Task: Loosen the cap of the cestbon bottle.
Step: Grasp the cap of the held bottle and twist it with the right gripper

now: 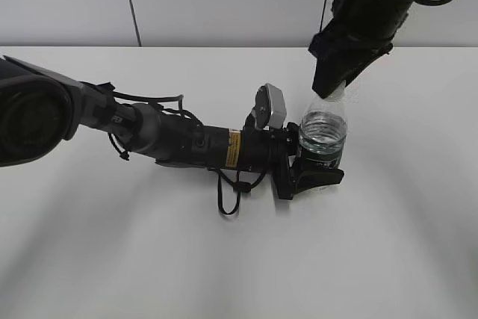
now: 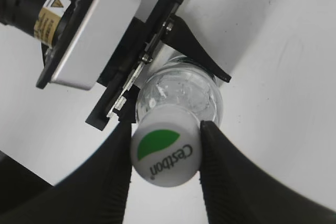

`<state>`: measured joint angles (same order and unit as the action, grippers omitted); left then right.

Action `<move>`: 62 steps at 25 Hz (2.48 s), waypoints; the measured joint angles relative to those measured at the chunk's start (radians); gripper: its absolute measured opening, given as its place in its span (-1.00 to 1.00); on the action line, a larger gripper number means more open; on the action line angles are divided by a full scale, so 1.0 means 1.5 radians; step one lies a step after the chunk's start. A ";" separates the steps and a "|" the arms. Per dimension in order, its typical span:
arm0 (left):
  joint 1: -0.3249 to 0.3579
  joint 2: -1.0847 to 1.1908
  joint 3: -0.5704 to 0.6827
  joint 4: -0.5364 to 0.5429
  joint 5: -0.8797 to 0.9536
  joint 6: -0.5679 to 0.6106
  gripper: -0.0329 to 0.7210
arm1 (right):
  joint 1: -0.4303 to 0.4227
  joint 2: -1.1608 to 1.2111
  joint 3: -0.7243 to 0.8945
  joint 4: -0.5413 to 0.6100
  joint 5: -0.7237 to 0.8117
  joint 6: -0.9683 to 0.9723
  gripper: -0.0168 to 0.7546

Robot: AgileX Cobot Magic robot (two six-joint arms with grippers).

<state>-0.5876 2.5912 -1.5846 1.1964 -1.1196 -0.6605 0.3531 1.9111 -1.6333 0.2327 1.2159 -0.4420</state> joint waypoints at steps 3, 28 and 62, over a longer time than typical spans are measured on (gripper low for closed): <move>0.000 0.000 0.000 0.000 0.000 0.001 0.42 | 0.000 0.000 0.000 0.001 0.000 -0.164 -0.17; 0.000 0.000 0.000 -0.001 0.001 0.000 0.42 | 0.000 -0.019 -0.003 0.017 -0.015 0.277 0.71; -0.001 0.000 0.000 -0.003 0.002 -0.002 0.42 | 0.000 0.007 -0.004 -0.011 -0.002 -0.055 -0.16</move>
<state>-0.5887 2.5912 -1.5846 1.1924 -1.1159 -0.6635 0.3531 1.9210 -1.6400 0.2164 1.2126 -0.5249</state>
